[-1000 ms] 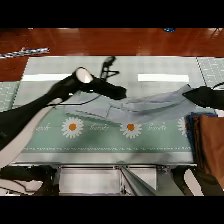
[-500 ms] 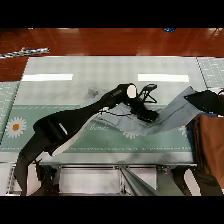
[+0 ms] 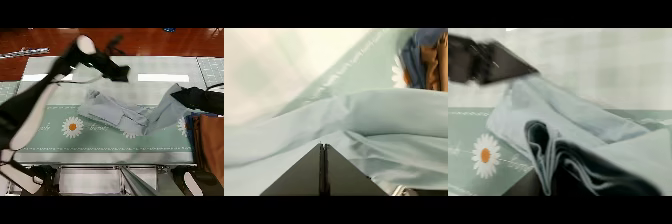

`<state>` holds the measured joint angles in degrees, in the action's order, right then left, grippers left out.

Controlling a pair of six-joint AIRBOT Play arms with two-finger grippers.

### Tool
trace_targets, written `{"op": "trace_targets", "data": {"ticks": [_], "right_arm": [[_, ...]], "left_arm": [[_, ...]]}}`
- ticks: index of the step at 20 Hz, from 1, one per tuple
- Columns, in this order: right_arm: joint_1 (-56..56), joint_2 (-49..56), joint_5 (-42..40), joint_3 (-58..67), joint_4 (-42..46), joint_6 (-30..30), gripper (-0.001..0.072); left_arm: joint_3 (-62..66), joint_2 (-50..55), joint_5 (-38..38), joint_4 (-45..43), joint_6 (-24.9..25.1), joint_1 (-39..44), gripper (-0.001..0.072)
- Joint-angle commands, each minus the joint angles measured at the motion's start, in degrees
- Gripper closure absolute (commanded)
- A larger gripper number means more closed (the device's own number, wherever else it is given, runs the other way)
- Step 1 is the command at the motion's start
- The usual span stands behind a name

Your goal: Fold the shirts.

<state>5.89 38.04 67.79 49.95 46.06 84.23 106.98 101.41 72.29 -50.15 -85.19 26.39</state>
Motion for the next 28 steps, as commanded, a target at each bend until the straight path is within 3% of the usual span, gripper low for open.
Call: {"op": "trace_targets", "data": {"ticks": [1,4,7,11,16,17,18,19,20,25,28], "right_arm": [[-13.46,6.75,-12.46,0.63,-2.67,2.23,0.0683],[-25.70,19.76,-21.92,6.91,-4.59,2.10,0.0682],[-33.90,34.75,-24.85,17.59,-5.38,2.14,0.0682],[-39.39,49.81,-25.83,26.97,-6.80,2.14,0.0682],[-41.09,59.52,-26.08,31.78,-8.76,2.14,0.0681],[-41.11,60.52,-26.34,31.89,-9.92,1.81,0.0633],[-41.33,61.37,-25.90,31.89,-11.41,1.18,0.0460],[-41.31,61.75,-24.83,31.89,-12.37,0.42,0.0331],[-41.29,61.70,-22.91,31.89,-12.66,-0.68,0.0300],[-30.60,53.51,-6.03,31.87,-6.16,-1.22,0.0301],[-20.11,40.94,4.37,31.63,9.42,2.01,0.0301]], "left_arm": [[-5.01,-15.34,3.69,-3.19,3.78,-12.55,0.0683],[-15.32,-30.47,4.85,-10.88,5.03,-21.35,0.0683],[-29.83,-43.93,4.15,-19.21,4.98,-27.89,0.0682],[-49.90,-56.13,1.07,-16.20,4.96,-32.54,0.0682],[-65.68,-61.20,-3.17,-8.02,5.05,-32.30,0.0682],[-67.52,-61.00,-3.91,-7.63,5.03,-32.30,0.0682],[-69.02,-60.89,-4.87,-7.32,5.05,-32.30,0.0682],[-70.51,-60.92,-6.36,-7.21,5.05,-32.30,0.0682],[-71.63,-60.87,-7.45,-7.19,5.03,-32.30,0.0682],[-72.24,-60.67,-10.38,-7.19,5.01,-32.44,0.0682],[-72.26,-60.67,-9.88,-7.17,4.98,-32.44,0.0682]]}}
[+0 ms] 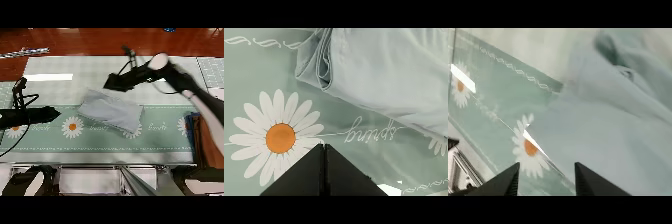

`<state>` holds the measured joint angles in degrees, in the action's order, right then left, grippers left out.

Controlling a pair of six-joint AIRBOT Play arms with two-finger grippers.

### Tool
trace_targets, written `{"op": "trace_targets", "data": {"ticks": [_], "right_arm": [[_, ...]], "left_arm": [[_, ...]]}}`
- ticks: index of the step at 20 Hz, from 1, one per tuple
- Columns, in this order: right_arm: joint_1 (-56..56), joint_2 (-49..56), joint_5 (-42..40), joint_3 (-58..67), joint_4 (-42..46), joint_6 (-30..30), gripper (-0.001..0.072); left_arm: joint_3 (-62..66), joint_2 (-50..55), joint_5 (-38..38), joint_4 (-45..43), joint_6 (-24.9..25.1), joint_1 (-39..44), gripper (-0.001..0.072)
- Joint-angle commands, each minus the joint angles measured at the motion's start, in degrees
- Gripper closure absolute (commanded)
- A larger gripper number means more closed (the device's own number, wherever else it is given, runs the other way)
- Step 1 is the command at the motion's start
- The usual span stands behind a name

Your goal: Fold the shirts.

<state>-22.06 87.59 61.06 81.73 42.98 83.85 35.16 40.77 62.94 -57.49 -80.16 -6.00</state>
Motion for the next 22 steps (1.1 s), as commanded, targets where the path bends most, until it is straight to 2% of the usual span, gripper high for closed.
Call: {"op": "trace_targets", "data": {"ticks": [1,3,5,7,8,9,11,15,19,21,22], "right_arm": [[10.40,-13.18,13.22,-1.05,20.41,4.55,0.0301],[14.51,-23.91,12.20,-8.31,35.80,11.52,0.0301],[16.83,-34.03,3.61,-21.94,42.36,20.28,0.0301],[17.31,-41.18,-7.08,-37.11,42.49,29.35,0.0301],[17.25,-42.71,-11.17,-43.30,39.93,32.72,0.0301],[17.22,-42.99,-15.04,-48.92,34.10,33.00,0.0301],[17.07,-41.16,-21.62,-56.74,20.13,27.89,0.0300],[17.07,-33.05,-25.79,-59.17,-0.81,10.40,0.0297],[17.07,-23.39,-22.77,-59.17,-20.61,-8.02,0.0294],[17.07,-19.69,-21.92,-59.17,-28.09,-13.75,0.0295],[17.07,-17.81,-21.11,-58.77,-29.24,-14.78,0.0295]], "left_arm": [[-0.44,-0.04,-0.35,0.17,-0.04,-0.04,0.0682],[-0.44,-0.04,-0.13,0.87,-0.02,-0.02,0.0682],[-0.44,-0.04,-0.17,1.90,-0.02,-0.02,0.0682],[-0.44,-0.04,-0.15,2.67,-0.02,-0.02,0.0682],[-0.44,-0.04,-0.13,2.71,-0.02,-0.02,0.0682],[-0.44,-0.04,-0.11,2.71,-0.02,-0.02,0.0682],[-0.44,-0.04,-0.04,2.73,-0.02,-0.02,0.0682],[-0.44,-0.04,0.42,2.71,-0.04,-0.02,0.0682],[-0.44,-0.04,0.72,2.71,-0.04,-0.02,0.0682],[-0.44,-0.04,0.72,2.71,-0.04,-0.02,0.0682],[-0.44,-0.04,0.72,2.71,-0.02,-0.02,0.0682]]}}
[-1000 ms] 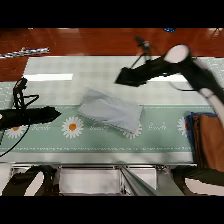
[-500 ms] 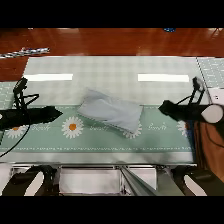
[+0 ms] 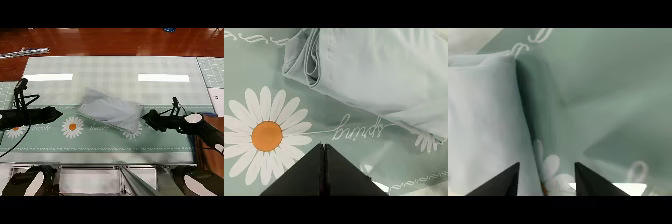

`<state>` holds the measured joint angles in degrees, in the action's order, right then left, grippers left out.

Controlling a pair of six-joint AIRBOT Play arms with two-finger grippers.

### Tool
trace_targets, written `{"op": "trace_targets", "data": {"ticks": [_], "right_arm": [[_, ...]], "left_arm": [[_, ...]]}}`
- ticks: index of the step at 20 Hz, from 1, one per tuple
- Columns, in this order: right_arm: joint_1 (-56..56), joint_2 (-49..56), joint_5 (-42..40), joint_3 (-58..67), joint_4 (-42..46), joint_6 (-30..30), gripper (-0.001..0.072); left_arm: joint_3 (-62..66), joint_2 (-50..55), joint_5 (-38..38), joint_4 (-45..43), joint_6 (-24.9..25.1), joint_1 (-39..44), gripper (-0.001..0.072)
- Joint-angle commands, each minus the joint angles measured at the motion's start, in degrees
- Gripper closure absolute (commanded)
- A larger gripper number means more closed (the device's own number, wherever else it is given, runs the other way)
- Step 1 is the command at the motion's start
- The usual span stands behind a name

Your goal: Fold the shirts.

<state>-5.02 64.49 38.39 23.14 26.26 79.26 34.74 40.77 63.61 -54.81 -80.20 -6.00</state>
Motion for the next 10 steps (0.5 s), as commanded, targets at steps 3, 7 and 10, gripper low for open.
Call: {"op": "trace_targets", "data": {"ticks": [3,7,10], "right_arm": [[-1.40,11.19,5.55,4.39,-12.39,-11.96,0.0295],[-9.88,16.85,5.62,12.79,-12.31,-11.82,0.0398],[-13.20,17.38,7.28,20.52,-10.95,-15.37,0.0682]], "left_arm": [[-0.02,-0.02,-0.17,0.00,0.02,-0.04,0.0682],[-0.02,0.24,-0.13,0.02,0.02,-0.02,0.0682],[-0.02,0.26,0.00,0.00,0.02,-0.02,0.0682]]}}
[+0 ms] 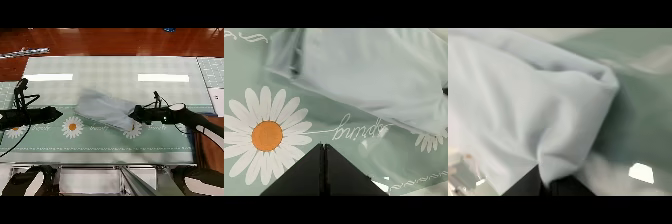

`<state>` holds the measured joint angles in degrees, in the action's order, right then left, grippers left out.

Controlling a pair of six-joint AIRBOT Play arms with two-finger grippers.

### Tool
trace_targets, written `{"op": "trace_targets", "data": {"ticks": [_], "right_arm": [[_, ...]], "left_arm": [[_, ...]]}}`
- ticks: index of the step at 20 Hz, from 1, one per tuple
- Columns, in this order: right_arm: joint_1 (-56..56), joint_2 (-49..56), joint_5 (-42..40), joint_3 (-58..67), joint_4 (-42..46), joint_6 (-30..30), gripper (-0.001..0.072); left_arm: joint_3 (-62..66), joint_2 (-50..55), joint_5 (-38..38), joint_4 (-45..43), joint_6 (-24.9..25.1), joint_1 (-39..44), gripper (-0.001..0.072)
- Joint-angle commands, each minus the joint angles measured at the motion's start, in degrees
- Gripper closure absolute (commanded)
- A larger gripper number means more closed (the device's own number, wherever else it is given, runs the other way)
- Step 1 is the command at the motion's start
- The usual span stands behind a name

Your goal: Fold the shirts.

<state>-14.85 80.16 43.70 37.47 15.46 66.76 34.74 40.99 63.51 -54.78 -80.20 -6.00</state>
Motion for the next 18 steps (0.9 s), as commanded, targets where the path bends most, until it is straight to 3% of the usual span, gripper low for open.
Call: {"op": "trace_targets", "data": {"ticks": [1,3,7,9,13,18], "right_arm": [[-3.43,1.70,3.08,10.03,2.25,-1.53,0.0683],[-3.41,1.70,4.26,19.32,11.58,4.79,0.0683],[-3.26,1.70,9.70,43.04,38.47,21.84,0.0683],[-1.77,1.77,15.32,53.70,46.07,24.72,0.0683],[7.72,1.49,28.59,67.14,48.13,26.05,0.0683],[24.83,-2.34,35.78,71.97,47.45,28.00,0.0683]], "left_arm": [[-0.02,0.04,0.11,-0.02,0.02,-0.02,0.0682],[-0.02,0.09,0.11,-0.02,0.02,-0.02,0.0682],[-0.02,0.09,0.11,0.00,0.00,-0.02,0.0682],[-0.02,0.09,0.15,-0.02,0.02,-0.02,0.0682],[-0.02,0.09,0.15,-0.04,0.04,-0.02,0.0682],[-0.02,0.09,0.57,-0.02,0.04,0.09,0.0682]]}}
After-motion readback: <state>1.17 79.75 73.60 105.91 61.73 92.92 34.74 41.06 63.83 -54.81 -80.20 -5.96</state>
